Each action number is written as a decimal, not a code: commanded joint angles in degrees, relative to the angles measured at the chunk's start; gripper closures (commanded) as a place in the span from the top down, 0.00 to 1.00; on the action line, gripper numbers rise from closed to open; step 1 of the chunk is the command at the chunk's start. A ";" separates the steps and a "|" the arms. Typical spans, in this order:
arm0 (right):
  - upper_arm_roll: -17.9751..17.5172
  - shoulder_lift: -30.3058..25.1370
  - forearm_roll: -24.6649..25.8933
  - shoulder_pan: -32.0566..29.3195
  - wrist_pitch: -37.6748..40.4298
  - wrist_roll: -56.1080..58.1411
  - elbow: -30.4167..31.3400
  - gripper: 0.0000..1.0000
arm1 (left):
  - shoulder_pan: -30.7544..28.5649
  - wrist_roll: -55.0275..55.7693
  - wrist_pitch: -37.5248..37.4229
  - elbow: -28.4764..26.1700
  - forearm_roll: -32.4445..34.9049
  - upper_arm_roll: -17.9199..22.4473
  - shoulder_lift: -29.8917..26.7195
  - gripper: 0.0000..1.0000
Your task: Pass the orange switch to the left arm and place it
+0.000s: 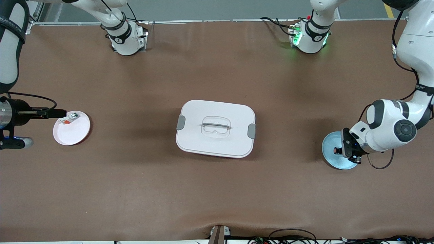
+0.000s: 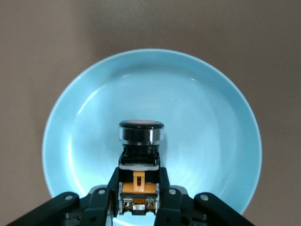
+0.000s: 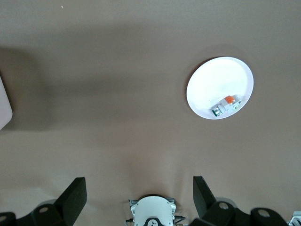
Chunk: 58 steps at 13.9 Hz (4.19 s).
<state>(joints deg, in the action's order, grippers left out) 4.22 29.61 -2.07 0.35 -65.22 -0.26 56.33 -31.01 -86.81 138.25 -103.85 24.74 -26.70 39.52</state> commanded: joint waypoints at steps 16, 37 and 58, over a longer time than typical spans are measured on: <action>-0.61 -17.01 0.22 -1.14 -7.80 0.17 14.64 1.00 | -2.39 21.06 -9.38 5.66 -3.53 -4.85 -7.07 1.00; -1.14 -33.63 -0.31 -2.11 -19.67 0.17 35.23 1.00 | -1.95 73.52 -37.52 22.99 -13.66 -10.29 -18.51 1.00; -1.23 -37.69 0.22 -2.46 -27.24 0.26 40.52 1.00 | 31.97 95.43 -48.78 13.87 -23.74 20.63 -39.85 1.00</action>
<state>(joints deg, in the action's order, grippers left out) 3.52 -5.84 -2.11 -1.29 -90.63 -0.26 94.19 0.40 10.15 88.78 -84.65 5.11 -8.66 4.92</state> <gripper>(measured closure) 0.000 0.000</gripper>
